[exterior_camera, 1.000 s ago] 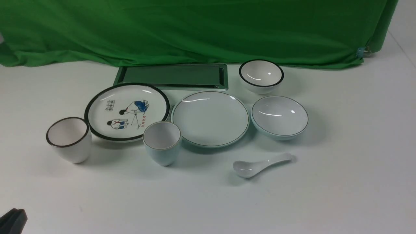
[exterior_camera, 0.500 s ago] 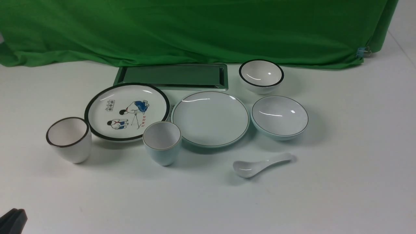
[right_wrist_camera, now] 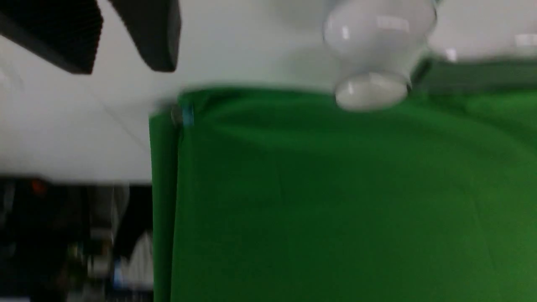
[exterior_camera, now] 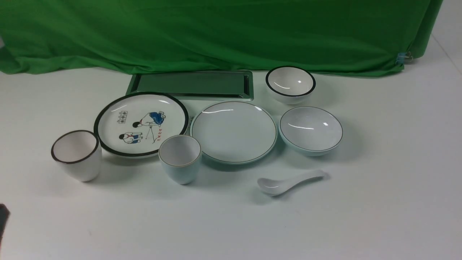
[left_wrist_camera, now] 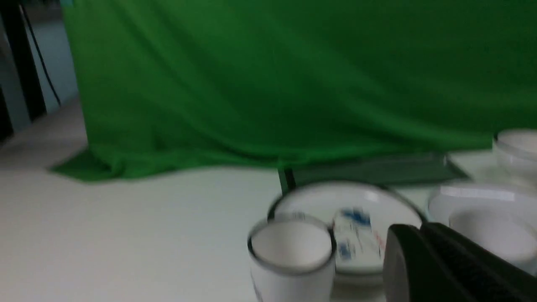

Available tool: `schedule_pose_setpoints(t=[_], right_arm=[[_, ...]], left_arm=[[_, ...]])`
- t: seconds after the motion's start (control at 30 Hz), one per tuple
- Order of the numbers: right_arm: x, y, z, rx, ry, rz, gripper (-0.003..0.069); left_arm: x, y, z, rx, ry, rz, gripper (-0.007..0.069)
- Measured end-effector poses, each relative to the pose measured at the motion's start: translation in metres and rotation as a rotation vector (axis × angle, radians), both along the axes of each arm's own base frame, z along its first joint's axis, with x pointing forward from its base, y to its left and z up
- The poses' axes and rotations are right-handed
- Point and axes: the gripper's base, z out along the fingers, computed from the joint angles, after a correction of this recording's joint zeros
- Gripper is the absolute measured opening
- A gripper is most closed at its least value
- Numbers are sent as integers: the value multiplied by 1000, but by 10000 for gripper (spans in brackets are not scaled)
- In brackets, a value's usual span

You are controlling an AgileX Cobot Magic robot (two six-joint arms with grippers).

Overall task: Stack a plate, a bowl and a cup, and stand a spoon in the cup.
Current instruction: Use the right arm to grab a blue rice bowl

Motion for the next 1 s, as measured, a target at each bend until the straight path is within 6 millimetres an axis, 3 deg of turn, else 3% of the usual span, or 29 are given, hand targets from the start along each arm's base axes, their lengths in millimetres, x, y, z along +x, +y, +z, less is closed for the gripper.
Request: schedule_pose_setpoints(t=[0.1,0.17,0.23,0.33,0.43,0.53,0.67,0.77,0.87,0.9,0.93,1.0], right_arm=[[-5,2,17,5,-199,24,239],[-14,4,34,71,-401,76,239],[-18,5,40,101,-486,104,239],[-21,5,44,150,-531,137,236],[-19,5,44,161,-513,140,207],[-11,4,69,116,-403,94,64],[4,2,103,-93,-295,-2,17],[37,1,120,-240,-153,-41,13],[72,0,109,-285,54,-33,13],[77,0,107,-287,83,-30,13],[98,-1,90,-285,262,-12,13],[115,0,74,-257,468,12,13]], left_arm=[[-4,2,15,-2,-174,22,-29],[-11,4,32,1,-378,47,-29],[-17,5,41,-6,-489,58,-29],[-27,6,51,-138,-651,4,-29],[-31,7,59,-304,-706,-80,-29],[-29,4,100,-421,-620,-161,-29],[-16,1,152,-394,-471,-149,-29],[16,-1,185,-256,-333,-95,-29],[56,-1,186,-134,-95,-40,-29],[58,-1,188,-120,-81,-35,-29],[79,0,183,-93,91,-6,-29],[97,2,172,-82,340,21,-29]])
